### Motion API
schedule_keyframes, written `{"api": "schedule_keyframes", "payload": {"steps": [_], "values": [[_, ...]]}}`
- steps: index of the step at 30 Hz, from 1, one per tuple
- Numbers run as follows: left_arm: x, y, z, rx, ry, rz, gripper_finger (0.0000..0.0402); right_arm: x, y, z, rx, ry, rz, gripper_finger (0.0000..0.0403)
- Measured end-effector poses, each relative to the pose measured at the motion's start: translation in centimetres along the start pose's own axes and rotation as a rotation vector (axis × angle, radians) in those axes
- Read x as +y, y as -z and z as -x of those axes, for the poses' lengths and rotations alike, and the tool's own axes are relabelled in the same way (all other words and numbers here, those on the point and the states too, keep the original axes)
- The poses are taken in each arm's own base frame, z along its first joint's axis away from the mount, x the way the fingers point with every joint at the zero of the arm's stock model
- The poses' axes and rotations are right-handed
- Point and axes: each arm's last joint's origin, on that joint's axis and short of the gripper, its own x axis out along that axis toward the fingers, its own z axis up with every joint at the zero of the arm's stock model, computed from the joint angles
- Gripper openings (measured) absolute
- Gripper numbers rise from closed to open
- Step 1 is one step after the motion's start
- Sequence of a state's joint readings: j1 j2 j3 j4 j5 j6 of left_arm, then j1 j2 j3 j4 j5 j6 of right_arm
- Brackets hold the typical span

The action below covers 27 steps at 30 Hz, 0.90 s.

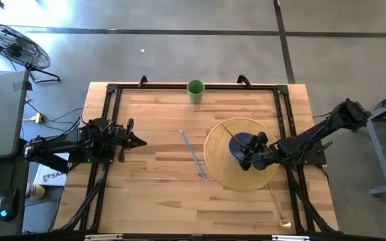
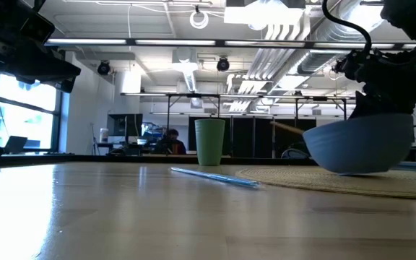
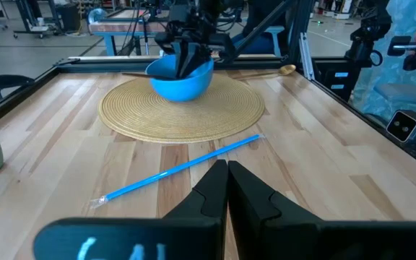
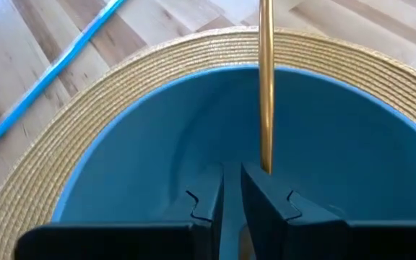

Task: Pick & Place Utensil
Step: Put the gold fork into the blue bowl on the brown mat, then put the gold spoon into the blue bowl on the brown mat

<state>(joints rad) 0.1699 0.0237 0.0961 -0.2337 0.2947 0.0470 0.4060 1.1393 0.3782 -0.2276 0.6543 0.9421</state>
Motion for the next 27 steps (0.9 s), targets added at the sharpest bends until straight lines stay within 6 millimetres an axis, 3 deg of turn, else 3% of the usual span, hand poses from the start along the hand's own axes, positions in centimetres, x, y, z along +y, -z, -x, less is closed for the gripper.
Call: {"api": "schedule_keyframes", "payload": {"steps": [18, 27], "values": [[0.0, 0.0, 0.0, 0.0, 0.0, 0.0, 0.001, -0.1, 0.2, 0.1, 0.047, -0.022, 0.009, 0.0024], [0.0, 0.0, 0.0, 0.0, 0.0, 0.0, 0.001, -0.3, -0.8, 1.4, 0.01, -0.085, -0.011, 0.0024]]}}
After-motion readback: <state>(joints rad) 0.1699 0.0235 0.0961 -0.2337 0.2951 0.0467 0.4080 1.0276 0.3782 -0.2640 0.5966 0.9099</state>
